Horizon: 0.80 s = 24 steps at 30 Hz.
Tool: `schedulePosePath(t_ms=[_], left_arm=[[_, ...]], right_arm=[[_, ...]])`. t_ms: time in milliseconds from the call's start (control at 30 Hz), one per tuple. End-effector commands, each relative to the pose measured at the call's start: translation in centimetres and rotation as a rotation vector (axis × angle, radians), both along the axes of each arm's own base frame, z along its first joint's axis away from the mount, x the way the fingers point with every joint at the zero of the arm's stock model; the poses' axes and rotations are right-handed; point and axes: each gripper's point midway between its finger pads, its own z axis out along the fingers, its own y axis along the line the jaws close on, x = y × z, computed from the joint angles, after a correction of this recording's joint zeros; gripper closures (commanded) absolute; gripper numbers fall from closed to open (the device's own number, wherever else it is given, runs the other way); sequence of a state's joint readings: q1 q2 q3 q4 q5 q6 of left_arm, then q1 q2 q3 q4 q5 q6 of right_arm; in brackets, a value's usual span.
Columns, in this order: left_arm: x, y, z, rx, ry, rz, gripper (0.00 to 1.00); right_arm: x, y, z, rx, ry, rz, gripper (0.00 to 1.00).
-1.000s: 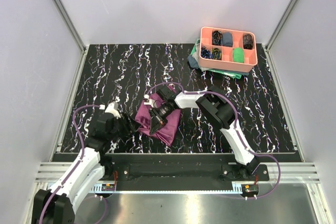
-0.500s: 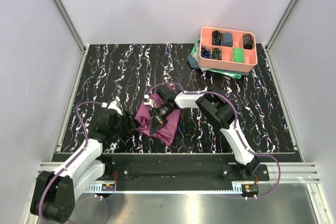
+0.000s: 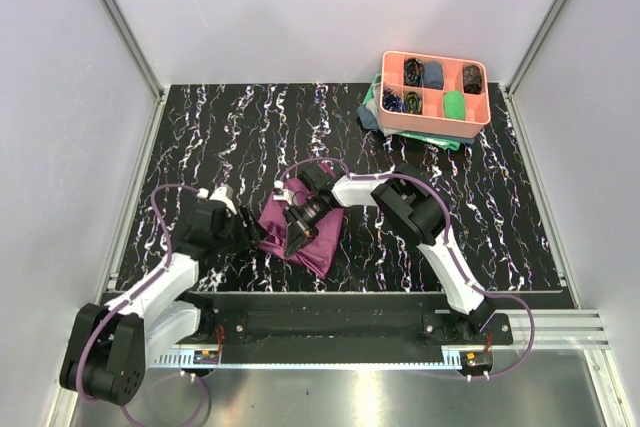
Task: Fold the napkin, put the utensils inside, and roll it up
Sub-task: Roll the napkin with the utensil
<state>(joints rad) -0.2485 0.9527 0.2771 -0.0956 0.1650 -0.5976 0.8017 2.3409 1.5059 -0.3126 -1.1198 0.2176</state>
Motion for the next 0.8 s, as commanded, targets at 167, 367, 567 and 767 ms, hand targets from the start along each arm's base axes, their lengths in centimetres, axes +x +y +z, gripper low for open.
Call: schedulePosePath(t_ms=[167, 367, 567, 767], left_arm=[[2.3, -0.3, 1.6, 0.018, -0.067, -0.024, 0.4], [2.3, -0.4, 1.5, 0.016, -0.064, -0.029, 0.58], [2.0, -0.3, 1.0, 0.021, -0.033, -0.029, 0.77], [1.2, -0.4, -0.1, 0.026, 0.044, -0.035, 1.0]], right_arm=[[0.5, 0.3, -0.6, 0.004, 0.013, 0.0, 1.0], [0.5, 0.4, -0.7, 0.009, 0.025, 0.005, 1.0], [0.7, 0.5, -0.2, 0.013, 0.015, 0.001, 1.0], [1.5, 0.6, 2.9, 0.04, -0.052, -0.022, 0.89]])
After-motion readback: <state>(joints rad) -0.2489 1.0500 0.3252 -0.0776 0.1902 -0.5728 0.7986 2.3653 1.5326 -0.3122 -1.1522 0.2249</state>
